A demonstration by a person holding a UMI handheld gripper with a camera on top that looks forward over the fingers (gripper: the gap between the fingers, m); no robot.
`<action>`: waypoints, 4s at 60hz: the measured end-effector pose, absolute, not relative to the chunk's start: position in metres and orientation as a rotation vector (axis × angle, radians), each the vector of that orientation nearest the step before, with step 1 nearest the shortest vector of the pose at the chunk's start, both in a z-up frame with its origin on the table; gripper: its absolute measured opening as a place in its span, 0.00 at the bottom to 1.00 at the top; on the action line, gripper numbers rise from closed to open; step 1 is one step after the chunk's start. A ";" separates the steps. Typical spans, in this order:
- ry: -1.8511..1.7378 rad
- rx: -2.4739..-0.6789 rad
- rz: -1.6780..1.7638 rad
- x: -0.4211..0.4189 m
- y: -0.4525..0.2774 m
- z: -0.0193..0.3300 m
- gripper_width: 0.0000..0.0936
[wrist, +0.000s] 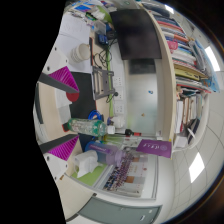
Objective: Pour water
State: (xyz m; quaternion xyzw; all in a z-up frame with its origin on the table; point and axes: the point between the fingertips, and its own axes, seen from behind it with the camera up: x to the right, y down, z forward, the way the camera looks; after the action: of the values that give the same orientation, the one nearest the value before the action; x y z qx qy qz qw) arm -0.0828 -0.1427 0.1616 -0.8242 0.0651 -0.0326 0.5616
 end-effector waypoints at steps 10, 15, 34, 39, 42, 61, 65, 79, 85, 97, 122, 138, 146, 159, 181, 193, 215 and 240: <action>0.141 -1.910 -0.098 -0.029 -0.075 0.129 0.90; 0.117 -1.912 -0.107 -0.015 -0.044 0.112 0.90; 0.021 -1.830 -0.051 0.000 0.031 0.092 0.63; 0.005 -1.807 -0.041 -0.005 0.038 0.093 0.53; 0.003 -1.797 -0.046 -0.006 0.040 0.093 0.51; -0.275 -1.774 -0.233 -0.040 0.047 0.108 0.34; -0.412 -1.750 -0.291 -0.070 0.045 0.123 0.34; -1.040 -1.574 -0.638 -0.176 0.044 0.141 0.34; -1.257 -1.492 -0.821 -0.199 0.051 0.138 0.34; -1.544 -1.306 -1.115 -0.224 0.062 0.147 0.34; -1.798 -1.076 -1.428 -0.236 0.065 0.145 0.34; -1.468 -1.464 -1.024 -0.231 0.047 0.155 0.34; -1.114 -1.667 -0.683 -0.221 0.039 0.181 0.34; -0.599 -1.830 -0.156 -0.192 0.046 0.179 0.34; -0.135 -1.855 0.250 -0.169 0.068 0.122 0.34; -0.188 -1.812 0.188 -0.173 0.063 0.100 0.34; -0.178 -1.816 0.088 -0.163 0.055 0.096 0.68; -0.008 -1.975 0.020 -0.168 -0.058 0.144 0.90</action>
State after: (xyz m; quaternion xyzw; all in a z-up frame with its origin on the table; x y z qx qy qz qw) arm -0.1680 -0.0584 0.1442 -0.8347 -0.0033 0.0086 0.5507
